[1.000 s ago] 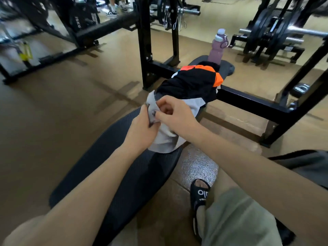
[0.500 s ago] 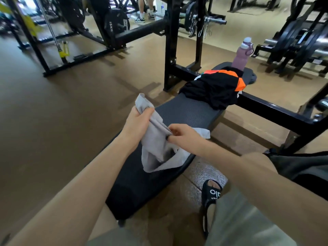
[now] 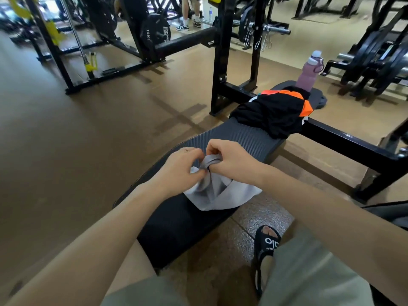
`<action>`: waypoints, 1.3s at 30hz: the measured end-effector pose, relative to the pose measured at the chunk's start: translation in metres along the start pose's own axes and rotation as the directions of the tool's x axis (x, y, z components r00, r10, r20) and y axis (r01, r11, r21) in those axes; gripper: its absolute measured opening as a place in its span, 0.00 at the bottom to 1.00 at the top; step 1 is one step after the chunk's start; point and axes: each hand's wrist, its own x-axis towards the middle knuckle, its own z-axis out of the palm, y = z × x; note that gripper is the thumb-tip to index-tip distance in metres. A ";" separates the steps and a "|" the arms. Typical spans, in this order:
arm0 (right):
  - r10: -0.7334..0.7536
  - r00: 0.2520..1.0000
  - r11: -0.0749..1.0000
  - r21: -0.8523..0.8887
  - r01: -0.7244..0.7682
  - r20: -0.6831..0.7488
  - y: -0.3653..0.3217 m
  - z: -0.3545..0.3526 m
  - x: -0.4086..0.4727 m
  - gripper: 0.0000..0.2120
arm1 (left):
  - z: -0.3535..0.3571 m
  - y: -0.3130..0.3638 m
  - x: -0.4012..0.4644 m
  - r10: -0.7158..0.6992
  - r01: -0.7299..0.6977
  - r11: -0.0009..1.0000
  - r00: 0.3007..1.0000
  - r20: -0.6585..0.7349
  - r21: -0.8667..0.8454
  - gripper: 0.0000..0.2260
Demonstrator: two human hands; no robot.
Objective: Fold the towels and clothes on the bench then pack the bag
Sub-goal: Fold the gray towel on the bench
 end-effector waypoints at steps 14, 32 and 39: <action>0.132 0.975 0.976 -0.147 -0.159 -0.181 0.024 -0.028 0.003 0.10 | -0.040 0.016 0.011 -0.114 0.164 0.972 0.956 -0.271 0.169 0.02; 0.076 0.962 0.965 -0.225 -0.138 -0.261 0.020 -0.074 0.024 0.03 | -0.075 0.000 0.021 -0.122 0.267 0.927 0.881 -0.458 0.265 0.06; 0.364 0.908 0.764 -0.492 -0.417 -0.205 0.043 -0.083 0.023 0.03 | -0.089 -0.014 0.022 -0.206 0.322 0.935 0.833 -0.513 0.148 0.06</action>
